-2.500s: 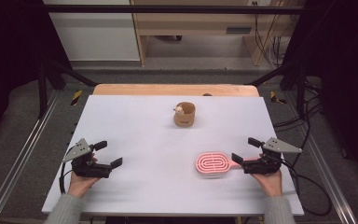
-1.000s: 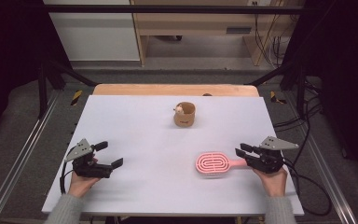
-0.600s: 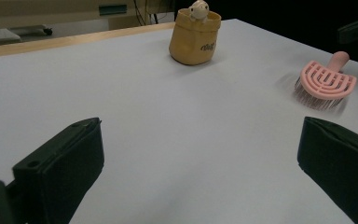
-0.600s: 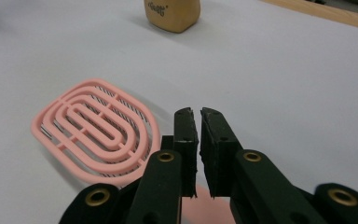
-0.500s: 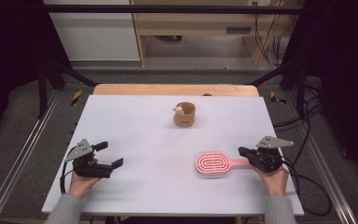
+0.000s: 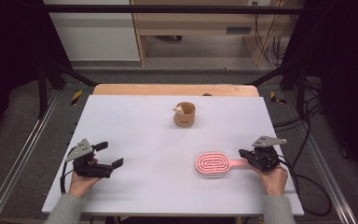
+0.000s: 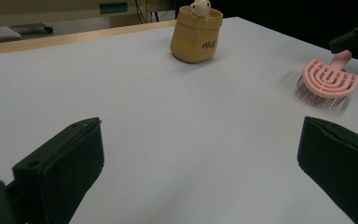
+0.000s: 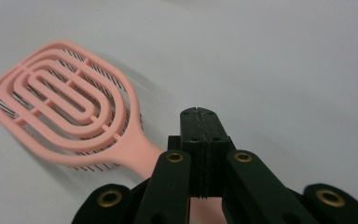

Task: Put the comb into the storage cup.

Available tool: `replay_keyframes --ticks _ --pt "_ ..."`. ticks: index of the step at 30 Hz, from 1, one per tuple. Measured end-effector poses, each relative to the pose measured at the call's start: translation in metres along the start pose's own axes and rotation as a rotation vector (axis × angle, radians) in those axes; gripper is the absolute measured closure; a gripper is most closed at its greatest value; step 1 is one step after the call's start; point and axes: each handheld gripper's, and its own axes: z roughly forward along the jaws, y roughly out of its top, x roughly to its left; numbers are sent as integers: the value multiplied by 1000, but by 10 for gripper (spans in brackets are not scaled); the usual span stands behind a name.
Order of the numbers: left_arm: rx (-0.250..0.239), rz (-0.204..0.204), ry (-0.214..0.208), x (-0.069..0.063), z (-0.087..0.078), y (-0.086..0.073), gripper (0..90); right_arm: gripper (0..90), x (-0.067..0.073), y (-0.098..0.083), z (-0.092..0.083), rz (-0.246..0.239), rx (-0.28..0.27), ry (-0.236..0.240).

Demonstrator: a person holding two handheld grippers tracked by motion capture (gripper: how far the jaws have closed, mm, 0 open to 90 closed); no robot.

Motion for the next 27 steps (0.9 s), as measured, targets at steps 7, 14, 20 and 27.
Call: replay_keyframes --ticks 7,14,20,27 --pt "-3 -1 4 1 0 0 4 900 0 -1 6 -8 47 -12" --pt "-5 -3 6 1 -1 0 4 900 -1 -3 7 -4 87 -15" --pt "-2 -1 7 1 0 -1 4 900 0 -4 7 -3 92 -14" --pt "-5 -1 8 1 -1 -1 4 900 0 -5 8 -4 106 -24"
